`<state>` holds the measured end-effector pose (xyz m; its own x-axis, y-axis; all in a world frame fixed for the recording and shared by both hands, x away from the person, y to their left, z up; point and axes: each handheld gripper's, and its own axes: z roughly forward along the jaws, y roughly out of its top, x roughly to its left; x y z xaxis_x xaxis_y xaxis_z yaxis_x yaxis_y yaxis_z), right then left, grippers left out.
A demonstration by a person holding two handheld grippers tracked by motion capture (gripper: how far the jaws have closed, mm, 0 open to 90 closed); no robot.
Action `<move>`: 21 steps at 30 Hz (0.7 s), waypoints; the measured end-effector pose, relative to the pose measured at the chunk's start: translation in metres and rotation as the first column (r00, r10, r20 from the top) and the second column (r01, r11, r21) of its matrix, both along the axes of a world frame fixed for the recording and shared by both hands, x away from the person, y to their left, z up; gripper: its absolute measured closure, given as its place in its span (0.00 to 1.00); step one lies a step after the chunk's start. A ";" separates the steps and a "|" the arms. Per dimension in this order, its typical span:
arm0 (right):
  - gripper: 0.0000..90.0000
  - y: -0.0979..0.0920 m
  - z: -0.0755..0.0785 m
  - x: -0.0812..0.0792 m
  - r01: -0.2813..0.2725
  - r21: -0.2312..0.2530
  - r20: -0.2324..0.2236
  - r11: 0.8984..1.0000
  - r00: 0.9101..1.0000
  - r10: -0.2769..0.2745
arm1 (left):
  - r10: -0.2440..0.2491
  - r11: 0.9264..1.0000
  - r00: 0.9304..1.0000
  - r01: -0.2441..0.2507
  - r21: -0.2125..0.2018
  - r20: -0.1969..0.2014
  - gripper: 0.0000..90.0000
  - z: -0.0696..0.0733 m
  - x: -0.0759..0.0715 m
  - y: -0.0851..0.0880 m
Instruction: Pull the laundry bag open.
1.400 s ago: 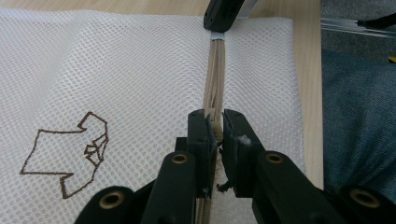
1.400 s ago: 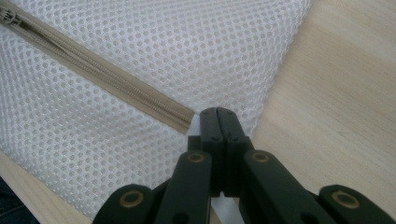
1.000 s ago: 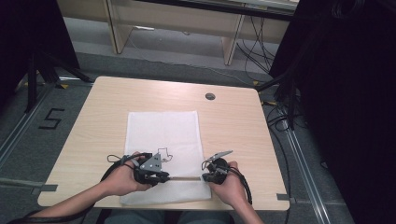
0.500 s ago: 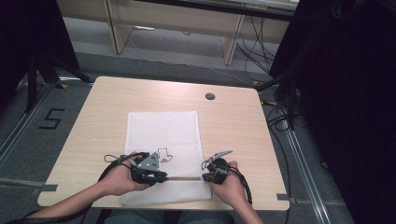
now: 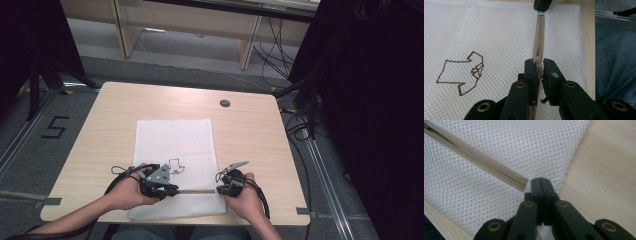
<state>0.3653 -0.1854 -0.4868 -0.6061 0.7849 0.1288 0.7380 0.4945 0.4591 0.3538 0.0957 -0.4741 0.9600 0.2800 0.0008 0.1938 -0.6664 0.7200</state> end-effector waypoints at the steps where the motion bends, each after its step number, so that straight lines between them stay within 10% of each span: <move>1: 1.00 0.000 0.000 0.000 -0.002 -0.001 0.001 1.000 1.000 0.002 | -0.001 1.000 1.000 0.001 0.010 0.004 0.91 0.000 0.000 0.000; 21: 1.00 -0.002 -0.001 0.002 -0.014 -0.001 0.020 1.000 1.000 0.014 | 0.003 1.000 1.000 -0.003 0.006 0.011 0.91 0.002 -0.001 0.010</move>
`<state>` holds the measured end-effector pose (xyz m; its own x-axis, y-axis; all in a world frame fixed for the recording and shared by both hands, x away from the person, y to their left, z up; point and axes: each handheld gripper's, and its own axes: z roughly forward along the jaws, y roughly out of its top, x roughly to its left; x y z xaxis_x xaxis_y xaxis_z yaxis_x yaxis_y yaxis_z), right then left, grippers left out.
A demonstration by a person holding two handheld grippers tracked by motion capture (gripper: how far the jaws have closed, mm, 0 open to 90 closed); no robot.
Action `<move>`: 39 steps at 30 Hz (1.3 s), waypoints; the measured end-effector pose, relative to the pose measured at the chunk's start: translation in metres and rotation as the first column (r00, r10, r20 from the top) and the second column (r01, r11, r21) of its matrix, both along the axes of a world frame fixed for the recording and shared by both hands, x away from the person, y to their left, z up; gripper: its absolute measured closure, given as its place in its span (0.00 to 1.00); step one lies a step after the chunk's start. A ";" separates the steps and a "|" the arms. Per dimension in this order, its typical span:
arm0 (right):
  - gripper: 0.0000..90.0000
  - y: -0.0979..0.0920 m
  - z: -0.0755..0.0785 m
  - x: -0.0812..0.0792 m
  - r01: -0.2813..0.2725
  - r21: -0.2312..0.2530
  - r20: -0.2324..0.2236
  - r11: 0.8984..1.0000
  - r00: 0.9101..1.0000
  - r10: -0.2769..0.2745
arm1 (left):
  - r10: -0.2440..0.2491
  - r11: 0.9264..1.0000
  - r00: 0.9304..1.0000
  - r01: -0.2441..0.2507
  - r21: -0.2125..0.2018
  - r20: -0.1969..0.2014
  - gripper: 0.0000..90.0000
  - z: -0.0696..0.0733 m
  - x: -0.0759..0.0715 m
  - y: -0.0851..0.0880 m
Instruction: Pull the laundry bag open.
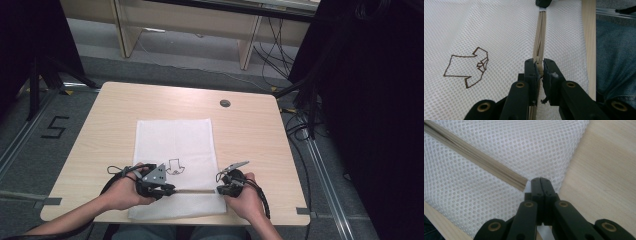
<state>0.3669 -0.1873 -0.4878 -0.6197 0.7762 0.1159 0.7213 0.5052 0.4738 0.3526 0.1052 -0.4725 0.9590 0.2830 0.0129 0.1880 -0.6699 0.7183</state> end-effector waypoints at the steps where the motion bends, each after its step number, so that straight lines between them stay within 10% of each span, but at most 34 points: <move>1: 1.00 0.000 0.000 0.000 0.001 0.000 0.000 1.000 1.000 -0.001 | -0.003 1.000 1.000 0.003 0.006 0.003 0.91 0.001 0.000 0.001; 39: 1.00 -0.001 0.000 0.000 0.002 0.000 -0.002 1.000 1.000 -0.002 | 0.002 1.000 1.000 -0.002 0.016 0.021 0.90 0.003 -0.003 0.019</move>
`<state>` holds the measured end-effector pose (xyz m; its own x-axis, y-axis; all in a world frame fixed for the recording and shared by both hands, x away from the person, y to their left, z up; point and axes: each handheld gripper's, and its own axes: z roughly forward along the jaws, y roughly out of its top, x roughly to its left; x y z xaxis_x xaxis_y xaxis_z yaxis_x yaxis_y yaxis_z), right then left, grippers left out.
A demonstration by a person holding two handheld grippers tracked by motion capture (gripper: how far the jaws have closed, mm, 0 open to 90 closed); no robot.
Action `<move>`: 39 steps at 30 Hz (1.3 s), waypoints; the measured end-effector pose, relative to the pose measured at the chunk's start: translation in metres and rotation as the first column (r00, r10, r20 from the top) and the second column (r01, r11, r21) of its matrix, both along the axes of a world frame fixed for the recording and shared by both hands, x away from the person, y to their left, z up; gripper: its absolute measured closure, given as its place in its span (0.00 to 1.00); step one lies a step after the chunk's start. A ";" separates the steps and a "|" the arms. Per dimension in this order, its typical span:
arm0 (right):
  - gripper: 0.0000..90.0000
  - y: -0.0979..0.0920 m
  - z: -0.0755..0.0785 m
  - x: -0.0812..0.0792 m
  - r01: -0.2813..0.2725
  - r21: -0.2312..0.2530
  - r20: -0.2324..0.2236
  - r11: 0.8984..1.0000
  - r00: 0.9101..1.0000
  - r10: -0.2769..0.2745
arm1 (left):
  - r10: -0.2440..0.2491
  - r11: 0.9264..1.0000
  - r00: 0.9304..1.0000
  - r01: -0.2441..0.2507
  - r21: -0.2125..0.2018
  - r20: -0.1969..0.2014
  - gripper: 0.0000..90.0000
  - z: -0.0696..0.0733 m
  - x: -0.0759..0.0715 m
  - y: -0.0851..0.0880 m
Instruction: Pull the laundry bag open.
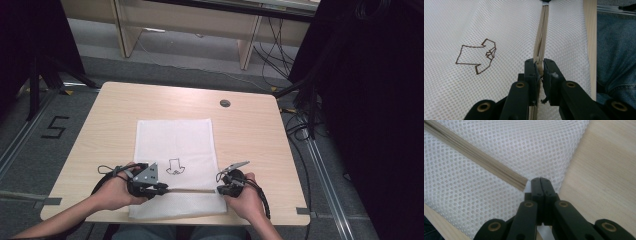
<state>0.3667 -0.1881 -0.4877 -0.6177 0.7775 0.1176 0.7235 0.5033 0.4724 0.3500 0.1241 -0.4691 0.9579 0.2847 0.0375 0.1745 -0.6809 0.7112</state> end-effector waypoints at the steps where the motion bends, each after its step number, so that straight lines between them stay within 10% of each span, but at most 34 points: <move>1: 1.00 0.000 0.000 0.000 -0.001 0.000 0.001 1.000 1.000 0.001 | 0.002 1.000 1.000 -0.002 -0.003 -0.004 0.90 0.000 0.000 0.000; 39: 1.00 0.000 0.000 0.000 0.002 0.001 -0.002 1.000 1.000 -0.002 | 0.027 0.999 1.000 -0.027 -0.022 -0.011 0.90 0.000 -0.003 0.013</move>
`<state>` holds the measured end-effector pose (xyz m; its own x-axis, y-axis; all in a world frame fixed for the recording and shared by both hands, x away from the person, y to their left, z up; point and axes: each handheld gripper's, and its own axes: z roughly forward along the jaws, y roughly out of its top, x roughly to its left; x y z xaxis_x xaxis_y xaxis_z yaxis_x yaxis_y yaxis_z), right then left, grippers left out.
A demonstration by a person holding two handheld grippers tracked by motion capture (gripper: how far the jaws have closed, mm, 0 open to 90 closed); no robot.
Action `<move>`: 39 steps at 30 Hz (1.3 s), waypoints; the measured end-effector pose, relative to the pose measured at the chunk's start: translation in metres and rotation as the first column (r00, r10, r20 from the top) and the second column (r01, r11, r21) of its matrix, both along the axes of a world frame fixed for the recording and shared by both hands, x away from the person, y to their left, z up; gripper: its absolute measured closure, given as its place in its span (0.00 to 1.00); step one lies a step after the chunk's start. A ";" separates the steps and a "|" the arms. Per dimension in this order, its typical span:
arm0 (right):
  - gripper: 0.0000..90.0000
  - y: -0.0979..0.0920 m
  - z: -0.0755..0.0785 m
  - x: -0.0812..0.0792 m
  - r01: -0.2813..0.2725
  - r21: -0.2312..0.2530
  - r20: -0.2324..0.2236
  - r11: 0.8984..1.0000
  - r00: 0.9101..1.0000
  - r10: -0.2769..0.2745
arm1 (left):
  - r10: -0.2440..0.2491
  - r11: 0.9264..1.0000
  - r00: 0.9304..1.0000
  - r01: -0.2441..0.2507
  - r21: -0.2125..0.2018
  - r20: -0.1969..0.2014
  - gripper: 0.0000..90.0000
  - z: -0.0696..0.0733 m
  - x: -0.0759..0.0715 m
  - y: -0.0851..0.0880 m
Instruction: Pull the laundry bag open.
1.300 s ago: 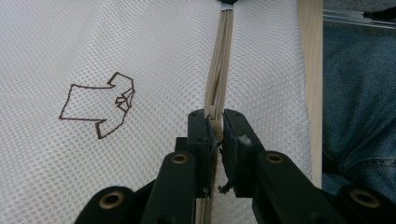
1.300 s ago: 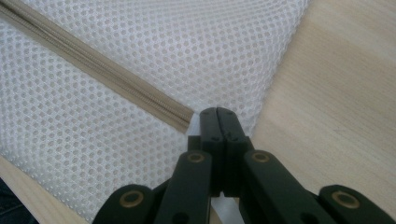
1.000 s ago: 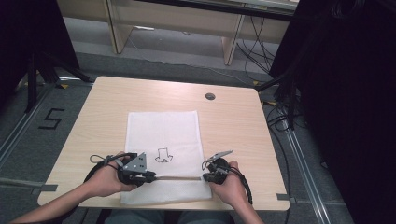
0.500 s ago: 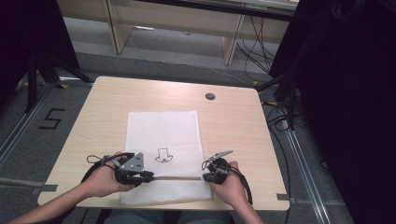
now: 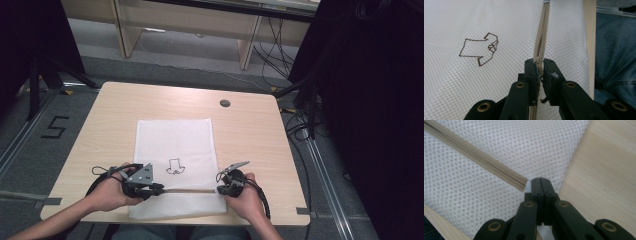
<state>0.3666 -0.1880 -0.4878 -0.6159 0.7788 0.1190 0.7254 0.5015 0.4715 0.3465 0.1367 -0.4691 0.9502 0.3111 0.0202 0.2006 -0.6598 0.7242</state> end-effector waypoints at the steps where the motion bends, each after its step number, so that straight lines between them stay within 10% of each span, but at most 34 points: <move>1: 1.00 0.000 0.000 0.000 -0.001 -0.001 0.001 1.000 1.000 0.001 | 0.001 1.000 1.000 -0.001 0.006 0.002 0.91 0.000 0.000 0.001; 39: 1.00 0.000 0.000 0.000 -0.001 0.001 0.002 1.000 1.000 0.001 | 0.021 1.000 1.000 -0.022 -0.007 -0.009 0.90 -0.001 -0.001 0.016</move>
